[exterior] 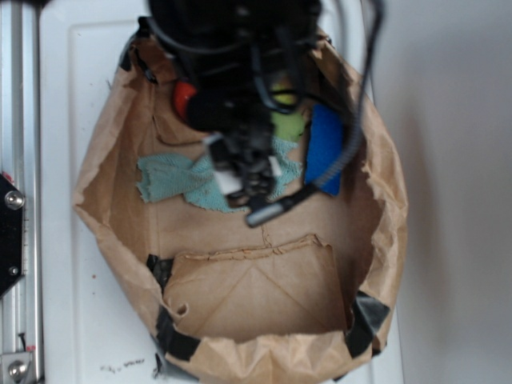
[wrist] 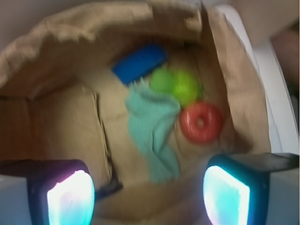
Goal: Grab the blue sponge.
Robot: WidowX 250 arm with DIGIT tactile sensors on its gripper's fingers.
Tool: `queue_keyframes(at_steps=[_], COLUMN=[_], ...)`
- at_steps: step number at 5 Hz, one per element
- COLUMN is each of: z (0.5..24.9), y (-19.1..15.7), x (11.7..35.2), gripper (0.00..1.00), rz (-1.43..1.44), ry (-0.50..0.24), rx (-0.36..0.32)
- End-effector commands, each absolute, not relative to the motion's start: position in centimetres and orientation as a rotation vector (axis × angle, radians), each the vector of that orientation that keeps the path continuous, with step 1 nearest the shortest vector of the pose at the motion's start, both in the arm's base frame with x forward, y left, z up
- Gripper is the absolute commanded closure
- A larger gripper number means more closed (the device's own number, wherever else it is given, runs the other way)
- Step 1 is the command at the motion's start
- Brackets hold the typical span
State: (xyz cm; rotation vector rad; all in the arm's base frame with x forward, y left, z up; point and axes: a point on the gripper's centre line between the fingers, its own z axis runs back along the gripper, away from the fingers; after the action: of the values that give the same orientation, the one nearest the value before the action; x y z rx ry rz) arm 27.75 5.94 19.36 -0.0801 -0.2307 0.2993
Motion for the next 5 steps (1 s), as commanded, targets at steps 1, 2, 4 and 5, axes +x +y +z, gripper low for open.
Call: queue_keyframes(at_steps=[1, 2, 4, 5], z=[17.4, 15.9, 14.5, 14.3], y=[3.9, 2.6, 0.9, 0.5], x=[30.6, 31.0, 31.4, 31.4], gripper=[0.00, 0.00, 0.00, 0.00], rz=[0.223, 0.167, 0.176, 0.335], ry=[-0.288, -0.302, -0.300, -0.306], rx=[-0.001, 0.006, -0.077, -0.111])
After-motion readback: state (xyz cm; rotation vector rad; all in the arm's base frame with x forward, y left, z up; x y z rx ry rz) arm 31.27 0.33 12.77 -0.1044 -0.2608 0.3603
